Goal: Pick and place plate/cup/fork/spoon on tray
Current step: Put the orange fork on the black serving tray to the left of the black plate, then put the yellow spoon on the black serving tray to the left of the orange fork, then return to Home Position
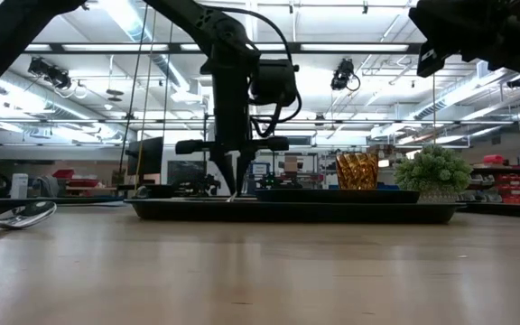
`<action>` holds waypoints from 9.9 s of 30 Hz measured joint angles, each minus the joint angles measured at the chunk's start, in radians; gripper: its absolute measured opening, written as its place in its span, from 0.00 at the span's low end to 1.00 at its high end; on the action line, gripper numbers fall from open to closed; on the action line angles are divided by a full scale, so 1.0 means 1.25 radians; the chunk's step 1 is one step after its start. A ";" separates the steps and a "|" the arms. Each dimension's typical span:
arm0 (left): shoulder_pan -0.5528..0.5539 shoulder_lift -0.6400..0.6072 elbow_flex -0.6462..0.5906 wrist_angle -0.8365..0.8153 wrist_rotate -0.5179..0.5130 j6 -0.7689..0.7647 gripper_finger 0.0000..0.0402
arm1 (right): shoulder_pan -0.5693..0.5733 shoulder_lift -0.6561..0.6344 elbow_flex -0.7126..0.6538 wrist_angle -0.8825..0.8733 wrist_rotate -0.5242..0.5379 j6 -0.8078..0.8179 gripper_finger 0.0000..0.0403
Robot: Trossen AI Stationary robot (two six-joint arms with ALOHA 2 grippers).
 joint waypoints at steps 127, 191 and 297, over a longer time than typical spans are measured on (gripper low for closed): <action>-0.700 -0.108 -0.221 -0.231 0.084 -0.795 0.15 | -0.001 0.000 0.000 0.027 -0.012 0.029 0.16; -0.017 -0.097 -0.245 0.075 -0.046 -0.021 0.29 | -0.001 0.000 0.000 0.047 -0.102 0.032 0.16; -0.458 -1.012 -0.793 0.648 0.065 0.946 0.43 | -0.070 -0.068 -0.058 -0.239 0.377 0.320 0.16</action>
